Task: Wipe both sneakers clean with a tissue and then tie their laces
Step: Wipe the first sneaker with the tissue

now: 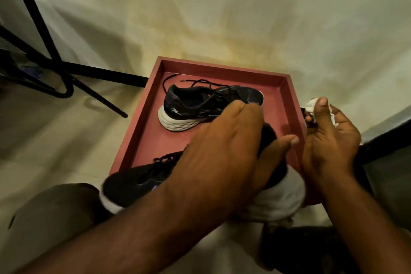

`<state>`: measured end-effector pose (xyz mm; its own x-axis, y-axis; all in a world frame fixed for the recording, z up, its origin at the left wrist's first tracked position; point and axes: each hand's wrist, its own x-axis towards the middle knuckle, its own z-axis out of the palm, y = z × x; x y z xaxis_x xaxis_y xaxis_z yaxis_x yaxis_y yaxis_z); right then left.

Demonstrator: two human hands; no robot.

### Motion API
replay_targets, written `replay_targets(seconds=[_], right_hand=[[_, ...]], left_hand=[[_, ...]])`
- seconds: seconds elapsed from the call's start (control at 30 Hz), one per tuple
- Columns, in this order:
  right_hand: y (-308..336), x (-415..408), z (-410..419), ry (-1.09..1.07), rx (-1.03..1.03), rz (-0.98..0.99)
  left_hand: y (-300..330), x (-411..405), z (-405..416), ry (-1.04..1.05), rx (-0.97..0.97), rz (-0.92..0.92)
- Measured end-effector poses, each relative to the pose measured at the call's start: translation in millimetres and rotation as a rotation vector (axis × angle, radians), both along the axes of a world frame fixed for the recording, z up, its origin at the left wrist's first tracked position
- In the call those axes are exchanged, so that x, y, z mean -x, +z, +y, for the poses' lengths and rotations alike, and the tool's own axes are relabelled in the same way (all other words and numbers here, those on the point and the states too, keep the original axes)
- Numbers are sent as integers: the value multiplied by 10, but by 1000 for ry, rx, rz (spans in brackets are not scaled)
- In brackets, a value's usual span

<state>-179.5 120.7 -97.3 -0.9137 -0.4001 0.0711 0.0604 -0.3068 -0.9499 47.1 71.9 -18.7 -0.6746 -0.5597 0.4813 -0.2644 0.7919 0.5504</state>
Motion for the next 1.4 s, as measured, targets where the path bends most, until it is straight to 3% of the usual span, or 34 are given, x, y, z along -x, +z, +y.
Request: replay_targets(seconds=[0.1,0.23,0.37,0.5,0.57,0.67,0.77,0.97,1.03,1.13,1.27,1.4], right_hand=[[-32,-11,-19,31,17,-17],[-143,-54,-56,57,-52,-28],[-188,-152,-69,83,-169,-50],[-157,-223,-32,145,-280,-57],[-180,-181,2,166,-423,88],[-231,-241,26,231,-659,534],[-268,-487,19,247,-630,828],[-323,-655,102,358,-520,1223],[-263,-537,70,303,-556,1210],[-153,-226,25,147,-593,1015],[-218,-336,69,205,-646,959],[-244,-543,167,247,-591,995]], left_hand=[[-244,270,-169,4,-149,-233],[-516,576,-435,-14,-325,-349],[-622,600,-607,-77,-168,-524],[-685,485,-597,-224,-23,-548],[-782,443,-642,-248,37,-539],[-870,419,-806,-216,21,-432],[-918,412,-981,-177,-117,-345],[-960,369,-1163,-196,-325,-322],[-902,356,-1176,-237,-301,-342],[-837,331,-1067,-360,-260,-363],[-923,342,-920,-284,-86,-563],[-929,313,-969,-288,-134,-496]])
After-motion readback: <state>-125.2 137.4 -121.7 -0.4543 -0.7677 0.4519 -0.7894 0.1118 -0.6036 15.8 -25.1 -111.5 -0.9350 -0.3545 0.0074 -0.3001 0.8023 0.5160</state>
